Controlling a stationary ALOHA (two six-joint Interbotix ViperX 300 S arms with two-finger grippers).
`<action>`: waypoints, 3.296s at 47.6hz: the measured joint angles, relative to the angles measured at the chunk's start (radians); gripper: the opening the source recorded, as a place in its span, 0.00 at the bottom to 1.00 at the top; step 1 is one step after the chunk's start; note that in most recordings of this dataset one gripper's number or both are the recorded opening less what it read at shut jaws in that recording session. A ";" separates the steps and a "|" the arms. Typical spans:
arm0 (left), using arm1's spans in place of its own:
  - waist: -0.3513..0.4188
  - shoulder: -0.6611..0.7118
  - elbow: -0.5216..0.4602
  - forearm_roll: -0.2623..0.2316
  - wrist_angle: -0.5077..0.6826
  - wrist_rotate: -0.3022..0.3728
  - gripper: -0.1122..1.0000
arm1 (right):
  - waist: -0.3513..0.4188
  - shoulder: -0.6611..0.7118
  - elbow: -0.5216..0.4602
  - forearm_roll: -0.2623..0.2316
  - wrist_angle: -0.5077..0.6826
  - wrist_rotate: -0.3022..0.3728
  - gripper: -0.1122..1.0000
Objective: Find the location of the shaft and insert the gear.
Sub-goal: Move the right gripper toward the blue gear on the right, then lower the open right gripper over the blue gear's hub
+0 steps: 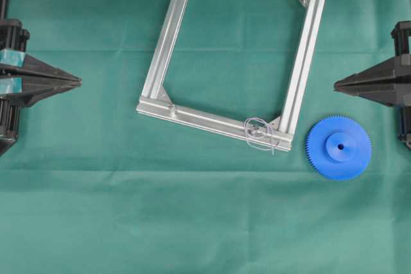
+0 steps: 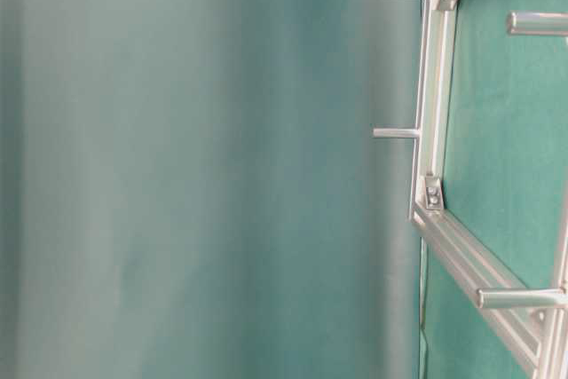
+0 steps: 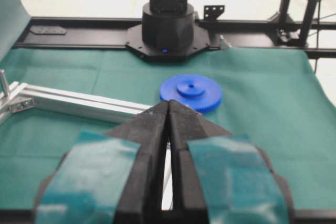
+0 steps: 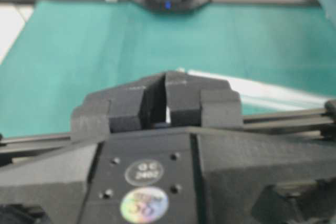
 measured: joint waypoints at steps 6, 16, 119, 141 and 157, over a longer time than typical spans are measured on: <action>0.002 -0.002 0.000 -0.002 0.005 0.000 0.11 | 0.000 -0.011 -0.008 0.000 0.061 0.021 0.46; 0.000 -0.002 0.000 0.000 0.005 0.000 0.11 | 0.000 -0.012 -0.008 0.000 0.098 0.034 0.92; 0.002 0.003 0.000 -0.002 0.026 0.008 0.11 | 0.155 0.403 0.037 0.097 0.505 0.275 0.94; 0.000 0.003 0.000 -0.002 0.029 0.008 0.11 | 0.160 0.534 0.054 0.098 0.400 0.285 0.94; 0.002 0.003 0.000 -0.002 0.041 0.006 0.11 | 0.163 0.568 0.052 0.097 0.380 0.285 0.94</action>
